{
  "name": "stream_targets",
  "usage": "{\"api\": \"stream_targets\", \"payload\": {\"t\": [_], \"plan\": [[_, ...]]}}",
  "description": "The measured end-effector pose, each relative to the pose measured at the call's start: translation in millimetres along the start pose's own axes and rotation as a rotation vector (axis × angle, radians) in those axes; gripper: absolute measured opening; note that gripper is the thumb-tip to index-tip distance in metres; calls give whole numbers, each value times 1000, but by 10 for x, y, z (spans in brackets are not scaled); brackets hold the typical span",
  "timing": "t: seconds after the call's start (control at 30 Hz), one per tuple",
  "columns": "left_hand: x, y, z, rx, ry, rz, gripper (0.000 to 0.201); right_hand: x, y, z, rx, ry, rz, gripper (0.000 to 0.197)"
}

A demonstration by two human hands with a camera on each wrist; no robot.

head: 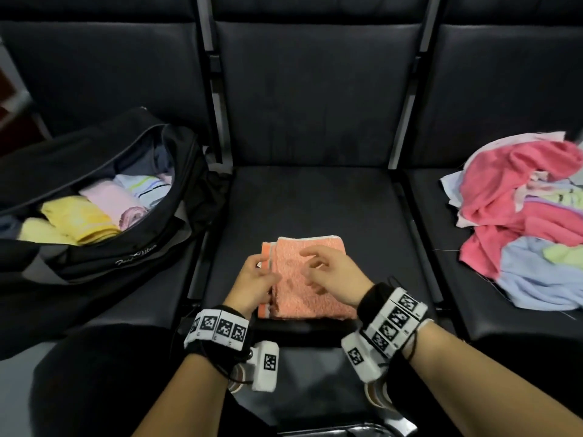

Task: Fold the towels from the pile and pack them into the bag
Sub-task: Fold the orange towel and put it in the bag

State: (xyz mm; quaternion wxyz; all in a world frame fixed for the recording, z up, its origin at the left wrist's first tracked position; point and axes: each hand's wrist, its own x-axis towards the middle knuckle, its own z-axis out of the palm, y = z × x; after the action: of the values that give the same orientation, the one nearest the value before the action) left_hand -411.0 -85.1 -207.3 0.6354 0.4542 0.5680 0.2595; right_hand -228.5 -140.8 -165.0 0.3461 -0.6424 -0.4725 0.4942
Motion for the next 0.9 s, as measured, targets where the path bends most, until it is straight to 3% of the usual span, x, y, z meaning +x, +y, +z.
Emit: {"api": "stream_targets", "payload": {"t": [0.17, 0.27, 0.4, 0.63, 0.9], "plan": [[-29, -23, 107, 280, -35, 165, 47, -135, 208, -251, -124, 99, -112, 30], [-46, 6, 97, 238, 3, 222, 52, -202, 223, -272, -118, 100, -189, 34], [-41, 58, -25, 105, 62, 194, 56, -258, 255, -215, -158, 71, -278, 36], [-5, -49, -136, 185, 111, 120, 49, -269, 472, -158, -523, -45, -357, 24], [25, -91, -143, 248, 147, 123, 47, -295, 418, -56, -705, -84, -555, 17]]}}
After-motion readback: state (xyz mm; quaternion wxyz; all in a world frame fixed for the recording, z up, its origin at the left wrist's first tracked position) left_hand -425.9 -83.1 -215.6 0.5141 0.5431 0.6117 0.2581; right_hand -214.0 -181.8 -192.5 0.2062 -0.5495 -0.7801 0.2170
